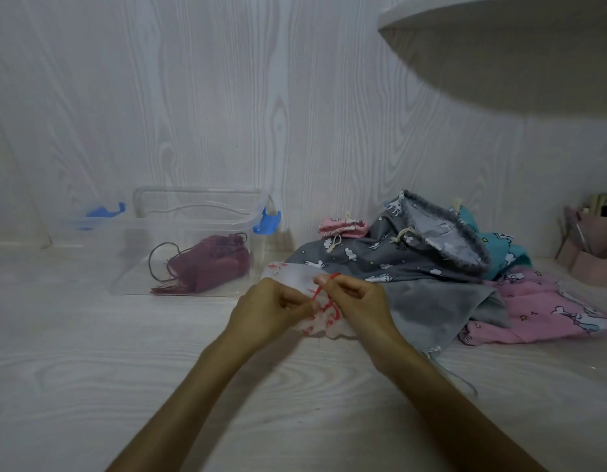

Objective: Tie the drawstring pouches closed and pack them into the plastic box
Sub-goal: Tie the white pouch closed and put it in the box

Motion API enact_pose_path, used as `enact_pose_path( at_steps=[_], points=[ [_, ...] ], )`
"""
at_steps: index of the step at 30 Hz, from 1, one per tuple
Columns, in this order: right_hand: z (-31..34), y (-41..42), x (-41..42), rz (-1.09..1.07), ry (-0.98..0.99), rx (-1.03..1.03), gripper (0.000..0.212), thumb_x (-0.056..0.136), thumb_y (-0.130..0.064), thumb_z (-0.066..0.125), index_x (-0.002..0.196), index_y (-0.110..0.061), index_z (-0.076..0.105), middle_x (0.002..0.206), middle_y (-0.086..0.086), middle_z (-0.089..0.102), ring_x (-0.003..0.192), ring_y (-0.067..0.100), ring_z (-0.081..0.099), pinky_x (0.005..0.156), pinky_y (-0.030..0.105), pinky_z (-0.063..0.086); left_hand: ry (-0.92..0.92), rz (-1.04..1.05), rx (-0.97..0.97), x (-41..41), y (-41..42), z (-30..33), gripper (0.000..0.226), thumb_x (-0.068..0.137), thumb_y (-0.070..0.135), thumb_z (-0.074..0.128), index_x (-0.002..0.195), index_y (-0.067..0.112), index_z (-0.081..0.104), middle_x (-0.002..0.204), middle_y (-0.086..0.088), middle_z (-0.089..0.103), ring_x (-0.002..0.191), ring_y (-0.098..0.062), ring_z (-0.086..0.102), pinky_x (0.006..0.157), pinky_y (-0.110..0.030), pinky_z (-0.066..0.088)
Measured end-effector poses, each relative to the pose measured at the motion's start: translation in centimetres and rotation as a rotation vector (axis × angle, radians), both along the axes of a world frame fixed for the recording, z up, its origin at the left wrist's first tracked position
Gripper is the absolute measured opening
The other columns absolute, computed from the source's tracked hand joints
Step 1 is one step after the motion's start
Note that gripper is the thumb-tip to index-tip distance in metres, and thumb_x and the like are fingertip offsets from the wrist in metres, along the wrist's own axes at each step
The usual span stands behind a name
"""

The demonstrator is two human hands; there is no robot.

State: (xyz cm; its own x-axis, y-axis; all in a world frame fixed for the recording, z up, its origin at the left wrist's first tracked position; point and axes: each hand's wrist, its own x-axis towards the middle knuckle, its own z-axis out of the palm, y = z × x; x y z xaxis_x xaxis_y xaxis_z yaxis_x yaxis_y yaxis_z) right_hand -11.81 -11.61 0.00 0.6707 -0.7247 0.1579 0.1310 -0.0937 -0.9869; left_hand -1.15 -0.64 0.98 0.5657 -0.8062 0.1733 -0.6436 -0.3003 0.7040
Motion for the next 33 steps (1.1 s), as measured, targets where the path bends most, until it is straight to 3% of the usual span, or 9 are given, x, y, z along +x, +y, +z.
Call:
enact_pose_path(
  at_steps=[4,8,11,13,16,17,22,28,33],
  points=[
    [-0.1,-0.6,0.1,-0.033,-0.021,0.032,0.015,0.083,-0.021,0.07,0.08,-0.006,0.073,0.08,0.016,0.068,0.069,0.02,0.062,0.059,0.028,0.054,0.056,0.062,-0.238,-0.9,-0.9,-0.6,0.015,0.083,0.041,0.067,0.094,0.035,0.075,0.082,0.018,0.074,0.078,0.007,0.066,0.072,-0.015,0.049],
    [-1.2,-1.5,0.2,-0.212,0.078,-0.244,0.02,0.083,-0.033,0.069,0.081,-0.013,0.067,0.081,0.008,0.071,0.074,0.024,0.067,0.065,0.04,0.058,0.663,-0.048,-0.465,-1.8,-1.4,-0.9,0.022,0.092,0.019,0.057,0.098,0.006,0.074,0.085,-0.005,0.075,0.077,-0.01,0.07,0.068,-0.017,0.055],
    [-1.7,-1.1,0.2,-0.243,0.432,-0.599,0.037,0.083,-0.056,0.057,0.079,-0.02,0.055,0.073,-0.006,0.06,0.07,0.015,0.057,0.064,0.031,0.044,0.921,-0.006,-0.485,-1.3,-0.6,-0.7,0.022,0.092,0.019,0.057,0.093,0.005,0.073,0.087,-0.01,0.075,0.079,-0.017,0.069,0.071,-0.022,0.055],
    [-1.8,-0.7,0.3,-0.149,0.521,-0.689,0.046,0.083,-0.063,0.051,0.068,-0.02,0.059,0.066,-0.007,0.059,0.067,0.013,0.058,0.064,0.031,0.045,0.666,0.035,-0.437,-0.4,-0.2,-0.6,0.02,0.092,0.02,0.057,0.087,0.011,0.074,0.08,-0.001,0.073,0.075,-0.008,0.067,0.069,-0.017,0.05],
    [-2.0,-0.5,0.3,-0.017,0.553,-0.731,0.05,0.088,-0.052,0.053,0.054,-0.016,0.054,0.056,-0.002,0.055,0.062,0.018,0.058,0.063,0.034,0.047,-0.124,0.091,-0.228,0.3,0.2,-0.7,0.019,0.092,0.029,0.057,0.09,0.021,0.075,0.087,0.015,0.07,0.085,0.004,0.062,0.079,-0.018,0.046],
    [-2.0,-0.4,0.3,-0.009,0.566,-0.752,0.051,0.089,-0.05,0.054,0.051,-0.017,0.05,0.054,-0.001,0.053,0.06,0.019,0.056,0.06,0.033,0.045,-0.176,0.062,-0.202,0.5,0.2,-0.7,0.019,0.092,0.031,0.057,0.089,0.024,0.074,0.089,0.016,0.07,0.086,0.003,0.062,0.079,-0.019,0.046],
    [-1.8,-0.2,-0.1,0.029,0.617,-0.843,0.047,0.091,-0.043,0.053,0.054,-0.016,0.045,0.054,-0.002,0.047,0.061,0.018,0.053,0.056,0.029,0.036,0.366,-0.122,-0.268,-0.2,0.4,-0.4,0.023,0.098,0.017,0.047,0.085,0.014,0.066,0.074,0.01,0.072,0.059,0.005,0.062,0.051,-0.009,0.043],
    [-1.8,0.1,-0.2,0.05,0.658,-0.884,0.043,0.09,-0.048,0.052,0.065,-0.013,0.057,0.073,0.008,0.065,0.074,0.024,0.061,0.066,0.033,0.047,0.325,-0.111,-0.263,0.3,0.8,-0.7,0.018,0.094,0.024,0.054,0.085,0.02,0.069,0.082,0.012,0.067,0.072,0.001,0.06,0.057,-0.011,0.042],
    [-1.7,0.1,-0.3,0.062,0.683,-0.908,0.041,0.092,-0.045,0.049,0.073,-0.011,0.062,0.08,0.009,0.067,0.08,0.025,0.062,0.068,0.033,0.047,0.74,-0.142,-0.271,-0.3,0.7,-0.1,0.022,0.099,0.016,0.045,0.099,0.0,0.06,0.09,-0.005,0.072,0.065,-0.004,0.069,0.048,-0.017,0.051]
  ],
)
